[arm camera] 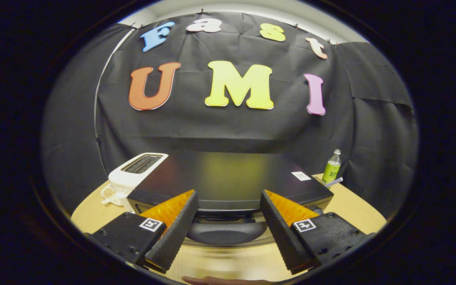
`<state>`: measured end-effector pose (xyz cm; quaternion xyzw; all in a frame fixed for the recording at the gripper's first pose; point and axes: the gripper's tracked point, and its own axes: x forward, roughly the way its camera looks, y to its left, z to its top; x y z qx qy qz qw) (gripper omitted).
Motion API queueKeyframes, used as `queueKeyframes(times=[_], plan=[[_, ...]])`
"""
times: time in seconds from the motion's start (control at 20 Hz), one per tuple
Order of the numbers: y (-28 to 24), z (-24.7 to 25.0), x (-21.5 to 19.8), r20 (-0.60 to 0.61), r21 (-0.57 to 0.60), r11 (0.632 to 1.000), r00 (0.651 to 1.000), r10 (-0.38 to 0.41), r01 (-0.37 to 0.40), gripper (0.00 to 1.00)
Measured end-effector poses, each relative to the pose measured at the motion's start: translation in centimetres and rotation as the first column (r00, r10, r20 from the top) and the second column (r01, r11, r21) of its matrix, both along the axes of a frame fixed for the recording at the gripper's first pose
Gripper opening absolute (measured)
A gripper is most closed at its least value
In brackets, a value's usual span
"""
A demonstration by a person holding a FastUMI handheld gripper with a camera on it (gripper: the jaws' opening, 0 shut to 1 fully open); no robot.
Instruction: Open the toaster oven, put the food inside, and close the toaster oven door.
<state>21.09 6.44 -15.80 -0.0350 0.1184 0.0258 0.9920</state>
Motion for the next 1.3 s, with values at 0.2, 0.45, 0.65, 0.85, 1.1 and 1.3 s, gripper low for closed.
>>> queueKeyframes(times=[0.2,0.45,0.65,0.85,1.1,1.3], plan=[[0.0,-0.8,-1.2,-0.029,0.011,1.0,1.0,0.009,-0.009,1.0],[-0.7,-2.2,-2.1,-0.061,0.028,0.999,0.997,0.04,-0.038,1.0],[-1.0,-2.9,-4.8,-0.085,0.023,0.999,0.995,0.046,-0.044,1.0],[-1.3,-4.0,-6.4,-0.132,0.036,0.997,0.989,0.073,-0.068,1.0],[-1.7,-5.9,-8.8,-0.15,-0.001,0.997,0.986,0.076,-0.078,1.0],[-2.1,-8.1,-10.7,-0.168,-0.024,0.997,0.984,0.066,-0.071,1.0]])
